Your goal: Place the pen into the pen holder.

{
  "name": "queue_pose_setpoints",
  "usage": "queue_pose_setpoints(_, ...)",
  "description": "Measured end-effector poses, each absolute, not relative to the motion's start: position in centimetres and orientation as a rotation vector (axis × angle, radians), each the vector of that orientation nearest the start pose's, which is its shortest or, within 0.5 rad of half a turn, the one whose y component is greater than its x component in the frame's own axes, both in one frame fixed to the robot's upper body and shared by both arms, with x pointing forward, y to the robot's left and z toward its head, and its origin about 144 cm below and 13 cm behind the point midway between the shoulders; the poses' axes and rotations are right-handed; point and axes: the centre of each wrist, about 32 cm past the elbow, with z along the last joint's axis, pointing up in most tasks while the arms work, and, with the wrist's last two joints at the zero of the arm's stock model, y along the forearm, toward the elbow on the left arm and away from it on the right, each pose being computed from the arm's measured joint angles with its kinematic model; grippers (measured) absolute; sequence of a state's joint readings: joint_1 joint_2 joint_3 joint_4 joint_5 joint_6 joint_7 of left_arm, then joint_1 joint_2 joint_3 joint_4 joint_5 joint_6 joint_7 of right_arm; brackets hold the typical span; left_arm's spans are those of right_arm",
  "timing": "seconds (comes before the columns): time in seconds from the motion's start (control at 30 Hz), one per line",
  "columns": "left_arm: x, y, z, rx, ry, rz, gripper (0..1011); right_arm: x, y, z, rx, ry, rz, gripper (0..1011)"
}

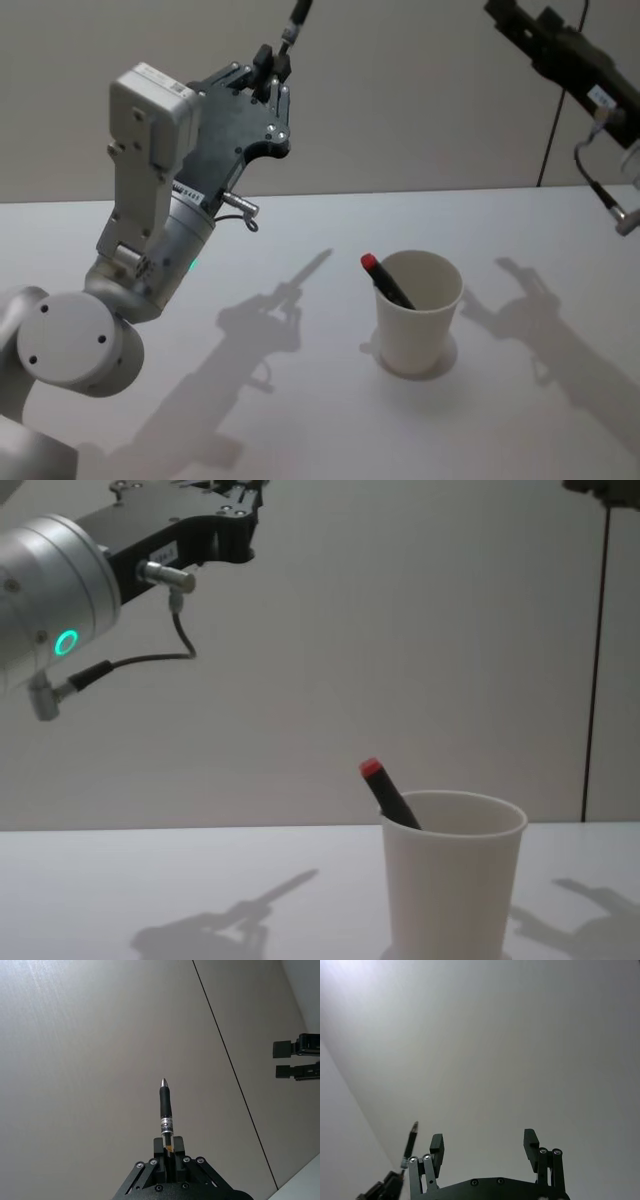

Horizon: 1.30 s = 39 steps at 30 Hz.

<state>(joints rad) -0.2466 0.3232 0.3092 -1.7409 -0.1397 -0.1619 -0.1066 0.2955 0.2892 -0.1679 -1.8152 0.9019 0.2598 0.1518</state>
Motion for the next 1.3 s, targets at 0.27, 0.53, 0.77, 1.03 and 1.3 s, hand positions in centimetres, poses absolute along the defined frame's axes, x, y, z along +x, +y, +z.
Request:
queue_pose_setpoints(0.27,49.7,20.7,126.1,-0.220,-0.510,1.077,114,50.3,-23.3,132.2,0.523,0.364,-0.830,1001)
queue_pose_setpoints(0.53,49.8,20.6,125.9,-0.220,-0.510,1.069,113,50.8,-22.7,133.0,0.525,0.448,-0.739,1001)
queue_pose_setpoints(0.77,49.8,20.5,125.8,-0.220,-0.509,1.065,114,51.5,-21.9,133.3,0.522,0.502,-0.681,1001)
queue_pose_setpoints(1.03,49.9,20.5,125.7,-0.223,-0.510,1.061,114,52.3,-21.0,133.3,0.516,0.532,-0.646,1001)
queue_pose_setpoints(1.3,49.9,20.6,125.6,-0.229,-0.509,1.059,114,53.2,-20.0,133.1,0.508,0.550,-0.614,1001)
